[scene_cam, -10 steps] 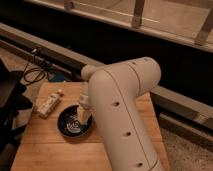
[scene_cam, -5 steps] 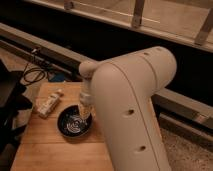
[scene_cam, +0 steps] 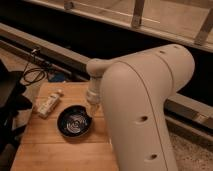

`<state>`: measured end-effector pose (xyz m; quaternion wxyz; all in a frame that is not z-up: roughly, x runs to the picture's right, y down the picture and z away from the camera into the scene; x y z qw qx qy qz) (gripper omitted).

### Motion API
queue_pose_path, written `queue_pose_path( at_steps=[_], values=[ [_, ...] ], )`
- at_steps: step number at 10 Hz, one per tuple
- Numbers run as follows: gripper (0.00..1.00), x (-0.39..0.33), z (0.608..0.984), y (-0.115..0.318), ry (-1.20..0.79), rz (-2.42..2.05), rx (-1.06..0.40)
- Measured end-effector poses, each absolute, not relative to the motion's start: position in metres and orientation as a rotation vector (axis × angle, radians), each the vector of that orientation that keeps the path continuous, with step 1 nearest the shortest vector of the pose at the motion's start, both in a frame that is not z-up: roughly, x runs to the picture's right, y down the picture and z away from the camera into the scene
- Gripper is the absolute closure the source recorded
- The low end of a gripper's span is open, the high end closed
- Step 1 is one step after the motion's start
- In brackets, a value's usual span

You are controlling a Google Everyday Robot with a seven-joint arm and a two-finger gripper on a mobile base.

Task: Push the ceramic bowl across the table

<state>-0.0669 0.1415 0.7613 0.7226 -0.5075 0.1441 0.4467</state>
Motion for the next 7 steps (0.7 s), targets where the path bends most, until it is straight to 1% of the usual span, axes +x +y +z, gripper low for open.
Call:
queue_pose_path(
  at_steps=[3,4,7],
  values=[
    [1.00,-0.041,0.802,0.180,0.385,1.067,-1.167],
    [1.00,-0.035,0.811,0.190,0.407,1.084,-1.180],
    [1.00,-0.014,0.818,0.202,0.458,1.145,-1.212]
  ],
)
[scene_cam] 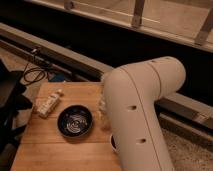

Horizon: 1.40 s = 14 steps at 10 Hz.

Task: Push the ceramic bowl across the table

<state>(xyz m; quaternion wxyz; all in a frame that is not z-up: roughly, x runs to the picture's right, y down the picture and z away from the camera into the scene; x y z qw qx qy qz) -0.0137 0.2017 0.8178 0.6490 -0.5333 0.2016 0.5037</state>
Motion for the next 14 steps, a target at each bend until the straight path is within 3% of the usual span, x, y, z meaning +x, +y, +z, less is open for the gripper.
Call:
queue_pose_path(
  at_steps=[6,7,8,10,11,13,14],
  values=[
    [0.99,-0.074,0.805,0.198,0.445,0.998,-1.265],
    [0.96,-0.079,0.803,0.196,0.444,0.985,-1.270],
    [0.82,-0.084,0.801,0.194,0.440,0.954,-1.294],
    [0.74,-0.102,0.794,0.194,0.433,0.914,-1.328],
    [0.77,-0.118,0.783,0.193,0.423,0.880,-1.348],
    [0.95,-0.133,0.770,0.185,0.395,0.843,-1.377],
    [0.99,-0.140,0.766,0.185,0.388,0.829,-1.378]
  ],
)
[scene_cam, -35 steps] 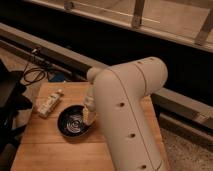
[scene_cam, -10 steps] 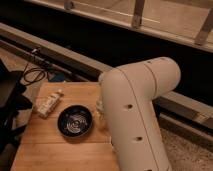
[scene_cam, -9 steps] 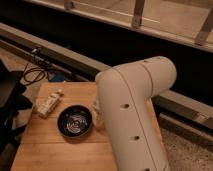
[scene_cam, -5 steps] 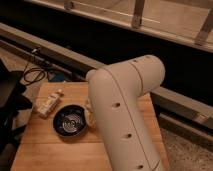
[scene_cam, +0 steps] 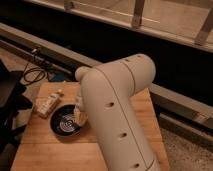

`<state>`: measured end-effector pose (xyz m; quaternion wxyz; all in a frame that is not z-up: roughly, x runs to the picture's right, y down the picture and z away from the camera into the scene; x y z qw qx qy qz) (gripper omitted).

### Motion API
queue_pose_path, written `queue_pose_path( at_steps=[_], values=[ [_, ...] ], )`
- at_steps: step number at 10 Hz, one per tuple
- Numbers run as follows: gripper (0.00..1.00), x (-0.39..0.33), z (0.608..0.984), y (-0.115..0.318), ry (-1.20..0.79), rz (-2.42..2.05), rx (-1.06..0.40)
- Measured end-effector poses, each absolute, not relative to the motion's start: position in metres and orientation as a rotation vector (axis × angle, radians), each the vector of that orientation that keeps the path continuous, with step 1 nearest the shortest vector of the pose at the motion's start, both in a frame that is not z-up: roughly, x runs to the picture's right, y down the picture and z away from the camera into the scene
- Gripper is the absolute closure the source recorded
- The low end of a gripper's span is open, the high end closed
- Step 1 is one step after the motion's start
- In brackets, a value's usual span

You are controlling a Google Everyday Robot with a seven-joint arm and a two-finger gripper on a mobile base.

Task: Push the ceramic bowl across the table

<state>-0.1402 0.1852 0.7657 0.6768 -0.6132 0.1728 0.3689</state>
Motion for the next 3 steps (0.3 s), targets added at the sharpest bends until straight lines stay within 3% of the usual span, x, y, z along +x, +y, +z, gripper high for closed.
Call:
queue_pose_path(
  at_steps=[3],
  values=[
    [1.00,-0.1540,0.7584,0.1800,0.358,0.814,-1.386]
  ],
)
